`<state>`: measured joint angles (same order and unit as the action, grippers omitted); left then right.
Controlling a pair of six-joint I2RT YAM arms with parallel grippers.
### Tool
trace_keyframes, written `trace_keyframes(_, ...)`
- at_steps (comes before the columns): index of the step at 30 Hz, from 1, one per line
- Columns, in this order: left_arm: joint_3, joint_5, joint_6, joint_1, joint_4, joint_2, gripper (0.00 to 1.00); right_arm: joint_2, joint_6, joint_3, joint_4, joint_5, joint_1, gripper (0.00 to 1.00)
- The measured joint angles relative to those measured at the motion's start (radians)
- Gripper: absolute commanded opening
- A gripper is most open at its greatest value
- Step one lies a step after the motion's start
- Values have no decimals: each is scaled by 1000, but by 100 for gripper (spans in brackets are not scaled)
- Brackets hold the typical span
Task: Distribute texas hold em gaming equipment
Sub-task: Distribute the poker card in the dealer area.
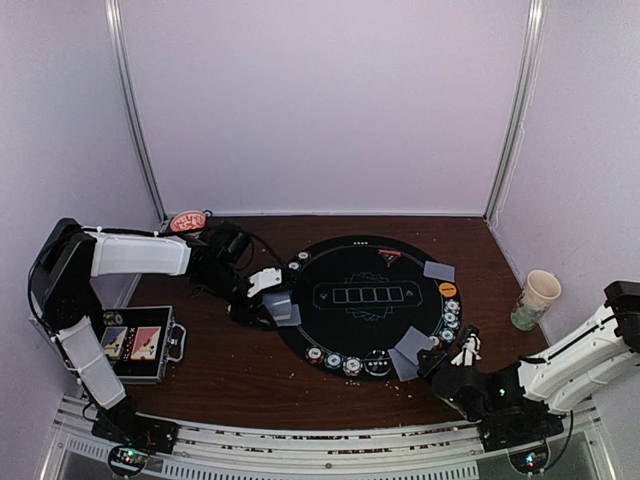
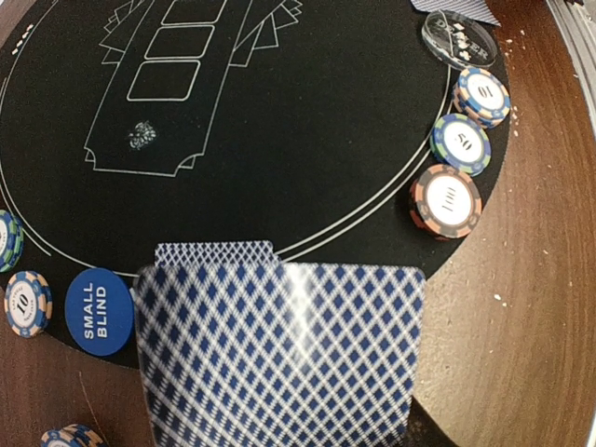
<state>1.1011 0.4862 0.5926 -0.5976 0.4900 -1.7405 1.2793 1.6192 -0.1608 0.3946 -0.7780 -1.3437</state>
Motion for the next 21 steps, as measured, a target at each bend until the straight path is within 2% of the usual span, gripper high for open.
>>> trace_keyframes(12,0,0,0,0,0,-1,49,45,3,-52,-3,19,-20,10)
trace_keyframes(21,0,0,0,0,0,-1,49,43,11,-99,-101,22,-49,14)
